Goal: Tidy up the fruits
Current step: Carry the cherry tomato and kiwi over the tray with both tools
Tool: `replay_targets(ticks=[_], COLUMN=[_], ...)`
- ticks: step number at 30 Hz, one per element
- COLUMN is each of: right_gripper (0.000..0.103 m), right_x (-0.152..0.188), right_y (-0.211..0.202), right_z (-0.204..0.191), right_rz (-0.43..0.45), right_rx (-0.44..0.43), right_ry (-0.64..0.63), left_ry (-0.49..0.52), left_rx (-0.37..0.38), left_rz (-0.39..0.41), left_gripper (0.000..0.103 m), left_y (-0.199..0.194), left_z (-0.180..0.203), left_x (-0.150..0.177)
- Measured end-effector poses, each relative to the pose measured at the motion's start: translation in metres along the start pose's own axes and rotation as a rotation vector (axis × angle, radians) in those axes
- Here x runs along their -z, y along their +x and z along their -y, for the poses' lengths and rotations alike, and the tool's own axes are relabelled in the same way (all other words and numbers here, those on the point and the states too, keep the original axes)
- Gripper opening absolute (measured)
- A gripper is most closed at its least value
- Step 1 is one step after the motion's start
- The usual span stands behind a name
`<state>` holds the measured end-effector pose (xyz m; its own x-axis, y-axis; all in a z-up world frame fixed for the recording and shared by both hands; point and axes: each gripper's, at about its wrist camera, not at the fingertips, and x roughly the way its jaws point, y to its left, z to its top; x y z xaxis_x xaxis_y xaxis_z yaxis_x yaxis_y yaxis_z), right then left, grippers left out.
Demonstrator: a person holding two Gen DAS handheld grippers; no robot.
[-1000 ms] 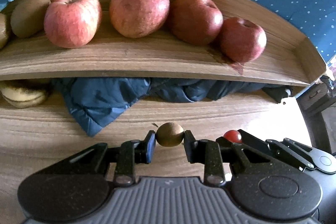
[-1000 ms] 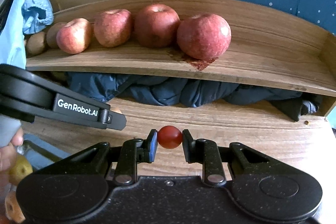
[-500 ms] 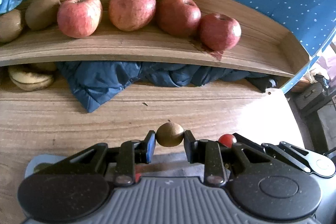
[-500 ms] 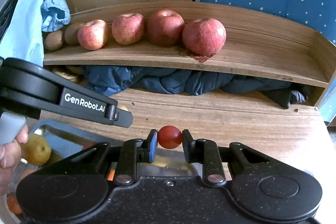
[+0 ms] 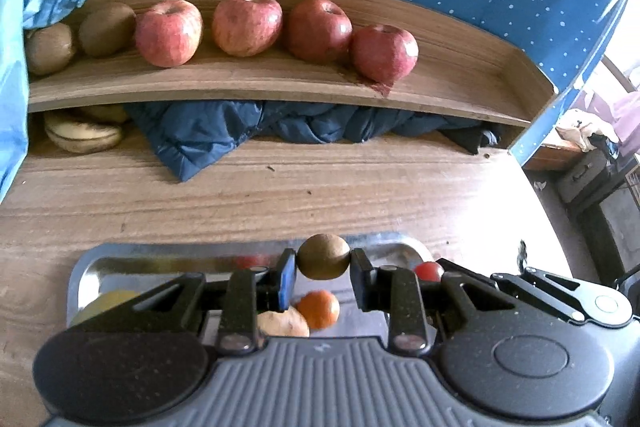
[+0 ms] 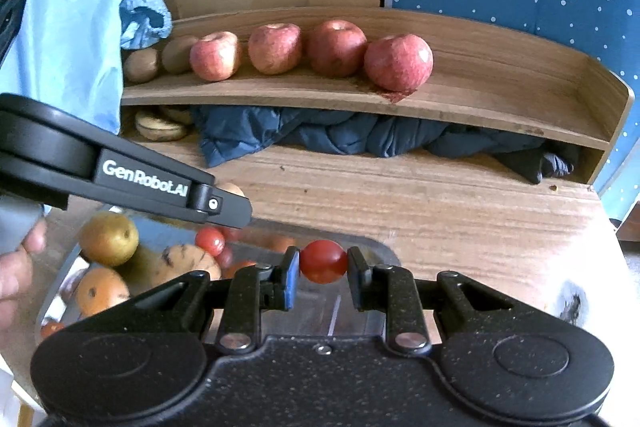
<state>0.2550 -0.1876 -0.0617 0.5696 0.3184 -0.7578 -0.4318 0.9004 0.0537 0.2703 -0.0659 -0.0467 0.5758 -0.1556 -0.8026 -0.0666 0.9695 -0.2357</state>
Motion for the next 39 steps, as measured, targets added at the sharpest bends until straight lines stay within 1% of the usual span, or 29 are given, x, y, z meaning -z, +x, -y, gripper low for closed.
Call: replay_targets(ticks=[11, 16, 22, 31, 39], right_gripper=[0.027, 0.027, 0.027, 0.027, 0.027], right_x=[0.017, 0.024, 0.028, 0.030, 0.031], right_y=[-0.018, -0.022, -0.026, -0.026, -0.023], right_z=[-0.010, -0.015, -0.020, -0.024, -0.025], right_rz=[-0.008, -0.020, -0.028, -0.045, -0.057], right_rx=[-0.051, -0.078, -0.111, -0.128, -0.131], right_ry=[-0.043, -0.058, -0.076, -0.085, -0.082], left_ry=[-0.037, -0.042, -0.071, -0.124, -0.127], left_rx=[-0.006, -0.023, -0.046, -0.081, -0.099], left_rz=[0.014, 0.006, -0.006, -0.057, -0.087], left_gripper=[0.032, 0.032, 0.032, 0.032, 0.032], left_y=[-0.031, -0.039, -0.048, -0.046, -0.040], left_z=[0.000, -0.001, -0.007, -0.019, -0.023], left_x=[0.036, 0.053, 0.071, 0.089, 0.093])
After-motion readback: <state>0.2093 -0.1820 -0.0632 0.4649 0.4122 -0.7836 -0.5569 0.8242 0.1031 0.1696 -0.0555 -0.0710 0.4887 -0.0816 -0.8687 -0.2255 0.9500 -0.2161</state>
